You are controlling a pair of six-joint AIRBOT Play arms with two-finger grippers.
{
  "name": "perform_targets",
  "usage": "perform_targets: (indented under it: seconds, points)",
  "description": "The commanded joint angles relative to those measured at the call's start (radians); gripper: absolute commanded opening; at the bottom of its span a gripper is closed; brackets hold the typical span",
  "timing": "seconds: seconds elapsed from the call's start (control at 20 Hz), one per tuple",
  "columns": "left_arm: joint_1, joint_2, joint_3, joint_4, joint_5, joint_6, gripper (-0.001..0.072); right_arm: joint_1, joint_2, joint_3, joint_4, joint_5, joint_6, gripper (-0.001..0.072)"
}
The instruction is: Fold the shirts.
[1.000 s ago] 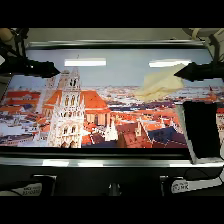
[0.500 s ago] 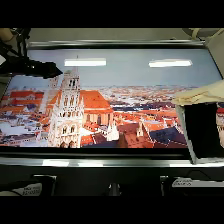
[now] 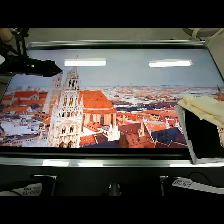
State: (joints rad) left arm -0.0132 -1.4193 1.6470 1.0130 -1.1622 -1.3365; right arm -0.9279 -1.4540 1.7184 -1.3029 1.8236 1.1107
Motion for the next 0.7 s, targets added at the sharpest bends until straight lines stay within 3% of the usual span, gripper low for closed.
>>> perform_targets:
  seconds: [0.0, 0.2, 0.45, 0.65]
  points:
    - [-0.001, 0.0, 0.0, 0.0, 0.002, 0.006, 0.0023, -0.005, 0.095, -0.248, -0.231, -0.021, 0.011, 0.0019]
    - [-0.001, 0.001, 0.0, 0.0, 0.0, 0.006, 0.0022, -0.005, 0.193, -0.554, -0.228, -0.227, 0.083, 0.0019]
    - [-0.001, 0.001, 0.0, -0.008, -0.004, 0.004, 0.0022, -0.004, 0.195, -0.676, -0.113, -0.308, 0.1, 0.0031]
    - [-0.001, 0.001, 0.0, -0.041, -0.016, 0.005, 0.0022, -0.005, 0.201, -0.663, -0.116, -0.307, 0.074, 0.0387]
